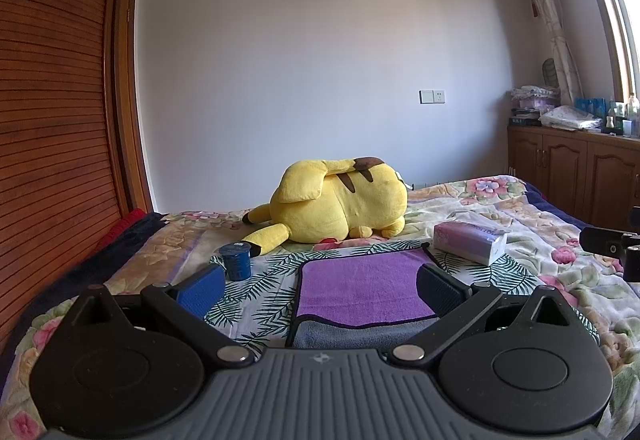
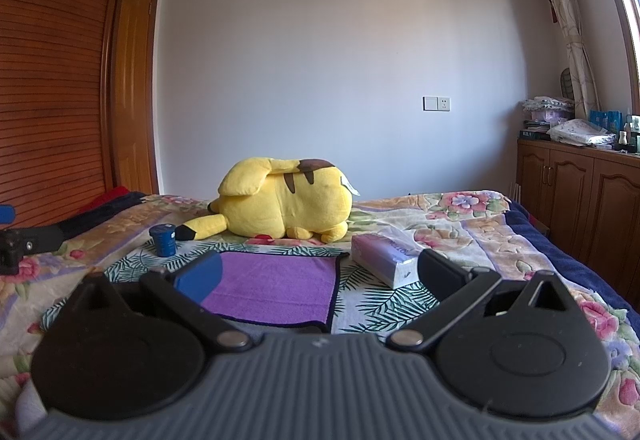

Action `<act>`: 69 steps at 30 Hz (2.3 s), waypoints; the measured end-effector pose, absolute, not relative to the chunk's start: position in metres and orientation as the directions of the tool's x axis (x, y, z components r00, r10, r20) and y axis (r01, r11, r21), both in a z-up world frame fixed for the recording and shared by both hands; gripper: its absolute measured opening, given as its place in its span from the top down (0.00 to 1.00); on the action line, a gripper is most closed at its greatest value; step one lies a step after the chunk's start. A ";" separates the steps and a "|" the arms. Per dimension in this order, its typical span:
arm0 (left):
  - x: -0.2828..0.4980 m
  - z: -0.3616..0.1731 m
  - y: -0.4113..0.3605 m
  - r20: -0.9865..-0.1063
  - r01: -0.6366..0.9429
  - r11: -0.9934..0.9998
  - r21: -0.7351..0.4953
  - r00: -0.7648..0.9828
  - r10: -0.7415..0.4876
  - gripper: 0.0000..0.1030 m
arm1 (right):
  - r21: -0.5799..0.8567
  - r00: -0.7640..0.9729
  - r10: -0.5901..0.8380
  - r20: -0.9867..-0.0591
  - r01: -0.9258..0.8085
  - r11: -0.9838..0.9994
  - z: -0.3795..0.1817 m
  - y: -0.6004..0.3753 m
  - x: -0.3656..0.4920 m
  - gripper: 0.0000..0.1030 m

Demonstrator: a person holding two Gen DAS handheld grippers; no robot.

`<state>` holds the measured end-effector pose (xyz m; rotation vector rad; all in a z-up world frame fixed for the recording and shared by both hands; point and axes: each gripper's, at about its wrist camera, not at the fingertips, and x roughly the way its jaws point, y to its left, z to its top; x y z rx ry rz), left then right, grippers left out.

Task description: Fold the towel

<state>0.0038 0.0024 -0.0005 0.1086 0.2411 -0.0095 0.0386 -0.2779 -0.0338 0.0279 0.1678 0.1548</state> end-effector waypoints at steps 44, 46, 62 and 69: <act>0.002 -0.014 0.003 -0.262 0.028 0.993 0.117 0.965 0.003 0.00 | 0.039 0.972 0.156 -0.174 -0.152 0.988 -0.033 -0.278 0.038 0.00; 0.002 -0.015 0.002 -0.271 0.033 0.992 0.120 0.963 0.001 0.00 | 0.037 0.971 0.154 -0.185 -0.150 0.988 -0.035 -0.277 0.040 0.00; 0.026 -0.023 -0.005 -0.361 0.054 0.989 0.138 0.933 -0.001 0.00 | 0.029 0.958 0.159 -0.241 -0.157 0.987 -0.044 -0.274 0.055 0.00; 0.041 -0.029 -0.004 -0.381 0.056 0.987 0.148 0.925 0.004 0.00 | 0.027 0.945 0.165 -0.281 -0.164 0.986 -0.050 -0.271 0.070 0.00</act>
